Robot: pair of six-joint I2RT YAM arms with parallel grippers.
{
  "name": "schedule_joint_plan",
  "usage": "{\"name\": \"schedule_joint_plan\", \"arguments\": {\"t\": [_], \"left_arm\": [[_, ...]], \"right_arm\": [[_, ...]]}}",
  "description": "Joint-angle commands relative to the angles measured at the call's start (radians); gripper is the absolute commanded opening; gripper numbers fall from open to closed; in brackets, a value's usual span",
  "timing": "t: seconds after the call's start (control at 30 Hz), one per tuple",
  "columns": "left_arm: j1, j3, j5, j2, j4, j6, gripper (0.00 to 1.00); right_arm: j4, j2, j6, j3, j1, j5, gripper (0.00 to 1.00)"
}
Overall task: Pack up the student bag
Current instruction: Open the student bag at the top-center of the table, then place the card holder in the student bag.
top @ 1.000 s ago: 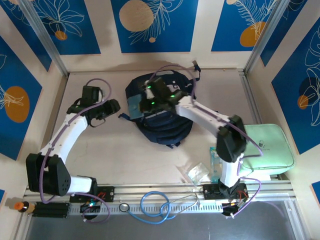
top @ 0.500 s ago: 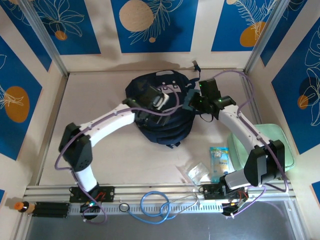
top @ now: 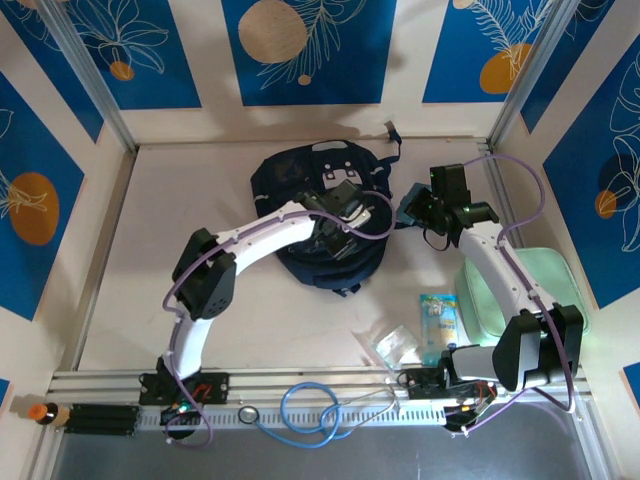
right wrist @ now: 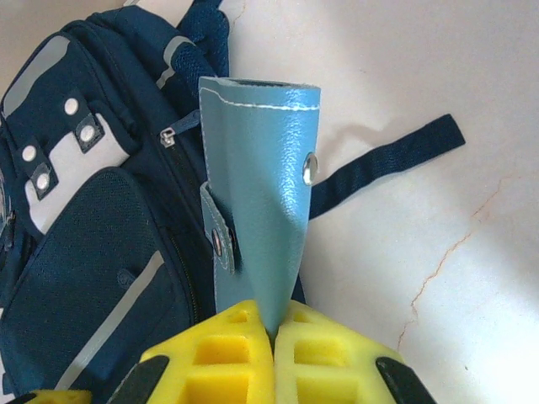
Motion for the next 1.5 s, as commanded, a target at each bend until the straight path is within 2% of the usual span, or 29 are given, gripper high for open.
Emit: {"name": "schedule_joint_plan", "arguments": {"t": [0.0, 0.13, 0.43, 0.63, 0.8, 0.93, 1.1, 1.33, 1.47], "left_arm": [[0.006, 0.058, -0.022, 0.035, -0.07, 0.029, 0.59], [0.033, 0.121, -0.004, 0.067, -0.123, -0.028, 0.51], [0.114, 0.165, 0.141, 0.059, -0.129, -0.084, 0.16], [0.154, 0.176, 0.275, 0.004, -0.113, -0.121, 0.05], [0.166, 0.175, 0.364, -0.065, -0.047, -0.169, 0.04], [0.166, 0.176, 0.387, -0.109, 0.023, -0.214, 0.07], [0.166, 0.175, 0.396, -0.145, 0.106, -0.259, 0.07], [0.166, 0.176, 0.423, -0.154, 0.171, -0.308, 0.06], [0.181, 0.187, 0.437, -0.156, 0.179, -0.361, 0.08]], "right_arm": [[-0.006, -0.021, 0.022, -0.018, -0.001, -0.02, 0.02], [-0.006, -0.024, 0.026, -0.019, -0.001, -0.025, 0.02], [-0.01, -0.047, 0.028, -0.021, -0.002, -0.025, 0.02], [-0.004, -0.087, 0.031, -0.043, -0.014, -0.061, 0.02], [0.029, -0.129, 0.072, -0.091, -0.022, -0.154, 0.03], [0.072, -0.155, 0.135, -0.127, -0.017, -0.251, 0.03], [0.158, -0.132, 0.216, -0.144, 0.053, -0.355, 0.03], [0.223, 0.027, 0.354, -0.078, 0.146, -0.324, 0.03], [0.375, 0.107, 0.453, -0.085, 0.152, -0.307, 0.03]]}}
